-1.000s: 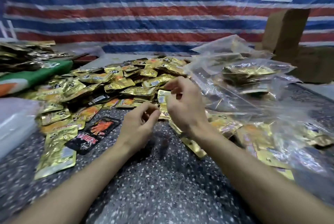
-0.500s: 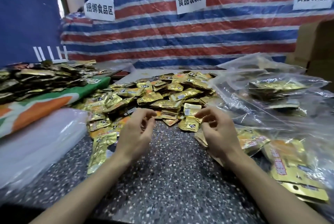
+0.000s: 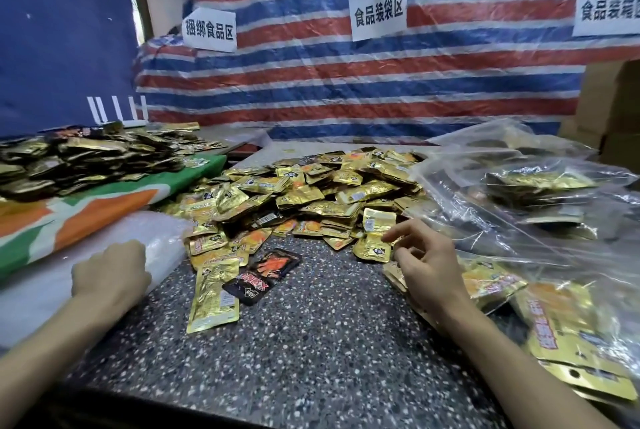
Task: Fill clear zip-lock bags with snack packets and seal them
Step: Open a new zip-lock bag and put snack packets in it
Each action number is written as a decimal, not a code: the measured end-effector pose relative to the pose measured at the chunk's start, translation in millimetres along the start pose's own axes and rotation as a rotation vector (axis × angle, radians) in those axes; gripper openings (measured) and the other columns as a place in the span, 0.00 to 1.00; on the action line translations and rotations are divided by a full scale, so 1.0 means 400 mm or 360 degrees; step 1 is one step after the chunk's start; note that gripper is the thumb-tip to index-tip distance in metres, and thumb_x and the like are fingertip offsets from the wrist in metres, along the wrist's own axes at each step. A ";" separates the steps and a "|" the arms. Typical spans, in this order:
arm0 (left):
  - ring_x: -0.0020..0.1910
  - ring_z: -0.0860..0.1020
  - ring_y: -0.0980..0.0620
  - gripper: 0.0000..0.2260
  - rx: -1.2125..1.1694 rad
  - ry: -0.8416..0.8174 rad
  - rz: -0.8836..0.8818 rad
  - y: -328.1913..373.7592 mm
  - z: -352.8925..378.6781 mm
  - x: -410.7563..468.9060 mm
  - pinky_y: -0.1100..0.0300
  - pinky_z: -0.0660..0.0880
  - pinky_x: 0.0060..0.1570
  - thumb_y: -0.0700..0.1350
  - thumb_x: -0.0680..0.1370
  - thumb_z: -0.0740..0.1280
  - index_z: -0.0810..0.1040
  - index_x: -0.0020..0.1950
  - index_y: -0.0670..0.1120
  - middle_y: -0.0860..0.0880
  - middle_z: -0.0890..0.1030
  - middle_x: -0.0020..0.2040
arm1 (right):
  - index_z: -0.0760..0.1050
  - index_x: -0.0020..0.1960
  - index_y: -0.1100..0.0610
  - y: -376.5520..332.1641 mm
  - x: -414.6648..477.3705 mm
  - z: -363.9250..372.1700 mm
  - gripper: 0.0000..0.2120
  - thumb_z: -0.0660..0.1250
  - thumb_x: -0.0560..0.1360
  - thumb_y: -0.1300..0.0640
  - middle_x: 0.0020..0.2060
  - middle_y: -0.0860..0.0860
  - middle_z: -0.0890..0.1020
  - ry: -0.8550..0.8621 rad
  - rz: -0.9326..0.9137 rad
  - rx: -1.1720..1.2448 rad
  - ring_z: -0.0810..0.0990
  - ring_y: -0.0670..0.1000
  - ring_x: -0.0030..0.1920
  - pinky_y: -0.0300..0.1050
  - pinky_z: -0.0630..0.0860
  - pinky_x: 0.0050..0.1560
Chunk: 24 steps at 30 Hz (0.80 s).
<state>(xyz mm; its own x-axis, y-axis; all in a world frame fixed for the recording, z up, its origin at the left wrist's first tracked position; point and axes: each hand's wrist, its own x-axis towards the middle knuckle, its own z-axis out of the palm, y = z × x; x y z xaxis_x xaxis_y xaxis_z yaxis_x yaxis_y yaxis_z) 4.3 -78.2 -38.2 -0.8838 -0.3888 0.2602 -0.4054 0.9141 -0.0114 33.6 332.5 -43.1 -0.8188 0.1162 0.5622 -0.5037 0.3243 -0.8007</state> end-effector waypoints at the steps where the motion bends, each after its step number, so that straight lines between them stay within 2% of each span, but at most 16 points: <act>1: 0.38 0.75 0.44 0.03 -0.0063 0.0099 -0.0022 -0.002 -0.004 0.001 0.58 0.63 0.34 0.40 0.72 0.66 0.76 0.39 0.47 0.48 0.78 0.38 | 0.80 0.42 0.50 -0.001 -0.001 0.001 0.19 0.64 0.71 0.74 0.36 0.49 0.81 -0.0001 0.0000 -0.0001 0.72 0.50 0.30 0.44 0.67 0.29; 3: 0.37 0.73 0.44 0.05 -0.0161 0.0202 -0.0038 -0.004 -0.013 0.004 0.57 0.65 0.36 0.41 0.72 0.71 0.78 0.38 0.48 0.47 0.78 0.36 | 0.80 0.42 0.52 -0.003 -0.003 0.001 0.18 0.63 0.71 0.75 0.35 0.47 0.81 -0.0001 0.0006 0.0007 0.73 0.54 0.30 0.44 0.67 0.30; 5: 0.34 0.76 0.46 0.14 -0.0215 0.0113 -0.0063 -0.009 -0.021 0.013 0.58 0.68 0.36 0.49 0.69 0.78 0.77 0.32 0.46 0.48 0.80 0.32 | 0.80 0.41 0.52 -0.005 -0.002 -0.001 0.18 0.62 0.72 0.75 0.35 0.46 0.81 0.0013 0.0007 0.0021 0.75 0.57 0.34 0.42 0.68 0.30; 7: 0.30 0.77 0.47 0.22 -0.0265 0.0000 -0.0111 -0.015 -0.030 0.029 0.59 0.70 0.36 0.56 0.70 0.78 0.73 0.27 0.43 0.47 0.79 0.27 | 0.80 0.41 0.53 -0.008 -0.002 -0.002 0.19 0.62 0.72 0.75 0.35 0.45 0.81 0.0022 0.0019 0.0036 0.75 0.54 0.33 0.40 0.69 0.30; 8: 0.32 0.78 0.46 0.23 -0.0305 -0.0012 -0.0131 -0.018 -0.033 0.041 0.58 0.73 0.39 0.56 0.73 0.75 0.73 0.28 0.43 0.45 0.78 0.28 | 0.80 0.41 0.53 -0.011 -0.002 -0.001 0.18 0.62 0.72 0.75 0.35 0.44 0.81 0.0018 0.0028 0.0042 0.74 0.51 0.31 0.40 0.68 0.30; 11: 0.42 0.78 0.38 0.15 -0.0415 0.0130 -0.0180 -0.015 -0.052 0.056 0.48 0.76 0.48 0.50 0.80 0.66 0.74 0.38 0.41 0.38 0.80 0.41 | 0.80 0.41 0.53 -0.012 -0.003 0.000 0.18 0.62 0.72 0.75 0.35 0.43 0.81 0.0009 0.0045 0.0055 0.73 0.48 0.32 0.40 0.67 0.29; 13: 0.48 0.77 0.34 0.08 -0.0451 0.0272 -0.0203 -0.004 -0.064 0.053 0.48 0.72 0.46 0.45 0.81 0.63 0.72 0.44 0.42 0.35 0.79 0.48 | 0.80 0.41 0.53 -0.011 -0.003 -0.001 0.18 0.62 0.72 0.75 0.36 0.44 0.81 0.0010 0.0037 0.0053 0.73 0.49 0.32 0.43 0.68 0.30; 15: 0.46 0.77 0.33 0.05 -0.0489 0.0395 -0.0193 0.007 -0.081 0.048 0.47 0.69 0.43 0.40 0.78 0.63 0.68 0.44 0.42 0.35 0.77 0.45 | 0.80 0.41 0.53 -0.010 -0.003 0.000 0.18 0.62 0.72 0.74 0.37 0.44 0.81 0.0008 0.0037 0.0050 0.73 0.49 0.31 0.45 0.68 0.30; 17: 0.38 0.75 0.36 0.07 -0.0596 0.0613 -0.0065 0.031 -0.105 0.031 0.47 0.69 0.38 0.39 0.79 0.62 0.65 0.43 0.43 0.40 0.74 0.37 | 0.80 0.42 0.52 -0.011 -0.003 0.001 0.18 0.62 0.72 0.74 0.37 0.45 0.81 0.0009 0.0044 0.0045 0.73 0.49 0.32 0.47 0.69 0.31; 20: 0.26 0.70 0.47 0.05 -0.0919 0.0959 0.0425 0.123 -0.162 -0.055 0.56 0.64 0.28 0.43 0.83 0.59 0.68 0.48 0.45 0.51 0.71 0.30 | 0.79 0.49 0.52 -0.021 -0.001 0.003 0.15 0.66 0.73 0.71 0.41 0.50 0.82 0.0004 0.0083 0.0133 0.79 0.49 0.39 0.48 0.75 0.39; 22: 0.25 0.71 0.52 0.04 -0.1153 0.0994 0.0778 0.205 -0.199 -0.128 0.57 0.65 0.24 0.44 0.83 0.61 0.71 0.50 0.45 0.54 0.73 0.30 | 0.76 0.56 0.52 -0.030 0.000 0.005 0.14 0.68 0.72 0.62 0.46 0.53 0.82 -0.0019 0.0160 0.0337 0.81 0.50 0.44 0.45 0.77 0.42; 24: 0.25 0.74 0.52 0.03 -0.1331 0.0987 0.1093 0.287 -0.217 -0.187 0.55 0.68 0.20 0.42 0.83 0.62 0.73 0.51 0.44 0.51 0.75 0.31 | 0.74 0.59 0.54 -0.037 0.002 0.003 0.17 0.67 0.71 0.55 0.47 0.56 0.82 -0.0017 0.0221 0.0528 0.82 0.54 0.44 0.44 0.78 0.40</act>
<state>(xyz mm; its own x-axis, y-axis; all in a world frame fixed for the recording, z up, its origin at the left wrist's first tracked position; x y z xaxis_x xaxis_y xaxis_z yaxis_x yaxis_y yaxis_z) 44.2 65.8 24.6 -0.5028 0.1103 0.8573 0.5700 0.7880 0.2329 40.1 326.7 -30.9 -0.8876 0.1275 0.4426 -0.4481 -0.0167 -0.8938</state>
